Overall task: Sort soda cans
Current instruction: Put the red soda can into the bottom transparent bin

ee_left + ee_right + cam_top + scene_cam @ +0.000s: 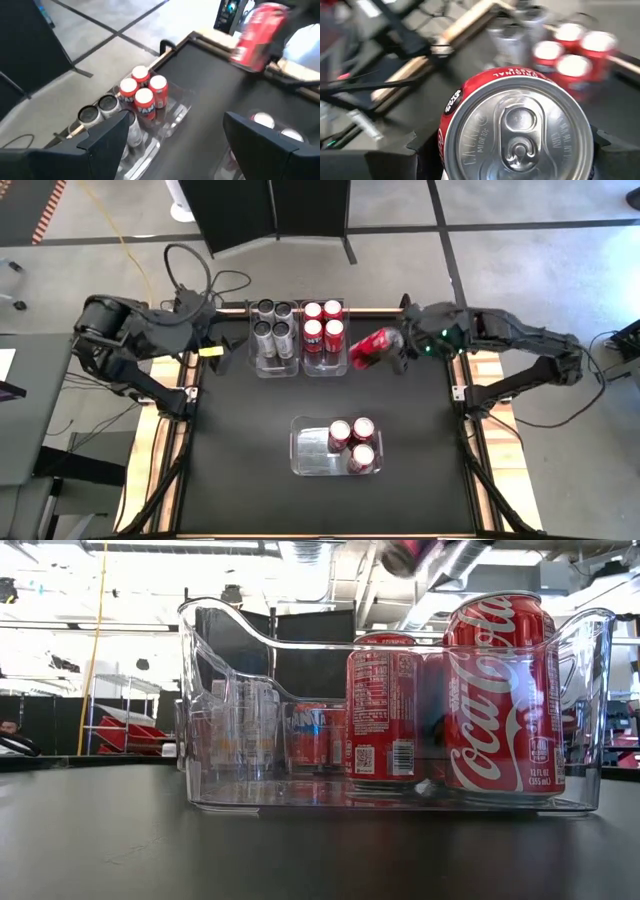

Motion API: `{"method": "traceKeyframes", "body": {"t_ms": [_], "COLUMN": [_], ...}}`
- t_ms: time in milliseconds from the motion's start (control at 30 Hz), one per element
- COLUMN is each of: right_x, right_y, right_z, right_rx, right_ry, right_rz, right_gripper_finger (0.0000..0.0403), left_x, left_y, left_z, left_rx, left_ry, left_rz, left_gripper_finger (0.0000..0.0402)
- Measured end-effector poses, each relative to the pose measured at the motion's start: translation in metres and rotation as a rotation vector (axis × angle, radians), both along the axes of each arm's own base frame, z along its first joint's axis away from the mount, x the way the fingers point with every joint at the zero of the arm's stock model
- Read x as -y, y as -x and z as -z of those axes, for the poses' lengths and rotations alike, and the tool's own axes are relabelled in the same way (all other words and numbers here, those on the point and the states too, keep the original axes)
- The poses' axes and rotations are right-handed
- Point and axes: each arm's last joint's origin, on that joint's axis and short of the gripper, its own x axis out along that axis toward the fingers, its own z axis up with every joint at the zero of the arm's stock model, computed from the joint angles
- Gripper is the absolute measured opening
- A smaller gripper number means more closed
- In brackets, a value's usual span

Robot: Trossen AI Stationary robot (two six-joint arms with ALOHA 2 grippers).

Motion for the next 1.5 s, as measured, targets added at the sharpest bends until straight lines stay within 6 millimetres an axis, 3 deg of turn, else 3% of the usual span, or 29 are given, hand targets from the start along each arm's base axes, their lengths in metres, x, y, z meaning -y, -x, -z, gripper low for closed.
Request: {"method": "traceKeyframes", "body": {"t_ms": [167,400,600,833,1067,1267,1500], "right_x": [-0.035,-0.069,-0.095,-0.136,-0.159,-0.168,-0.185], "right_y": [-0.036,-0.068,-0.09,-0.116,-0.145,-0.144,-0.151], "right_z": [0.015,0.043,0.069,0.08,0.1,0.127,0.158], "right_rx": [-0.006,-0.086,-0.146,-0.111,-0.209,-0.52,-0.627], "right_ry": [-0.045,-0.135,-0.219,-0.212,-0.199,-0.128,-0.042], "right_rz": [-0.111,-0.133,-0.115,-0.219,-0.217,-0.182,-0.165], "right_gripper_finger": [0.0306,0.0306,0.0306,0.0306,0.0306,0.0306,0.0306], "left_x": [0.015,0.044,0.076,0.099,0.114,0.123,0.125], "left_y": [-0.015,-0.03,-0.047,-0.06,-0.073,-0.068,-0.067], "left_z": [0.022,0.073,0.121,0.169,0.18,0.187,0.187], "left_rx": [-0.085,-0.241,-0.209,-0.215,-0.079,-0.093,-0.09], "left_ry": [0.055,0.074,0.06,0.112,0.167,0.181,0.18], "left_rz": [0.067,0.095,0.103,0.177,0.238,0.266,0.266], "left_gripper_finger": [0.0315,0.0315,0.0315,0.0315,0.0315,0.0315,0.0315]}}
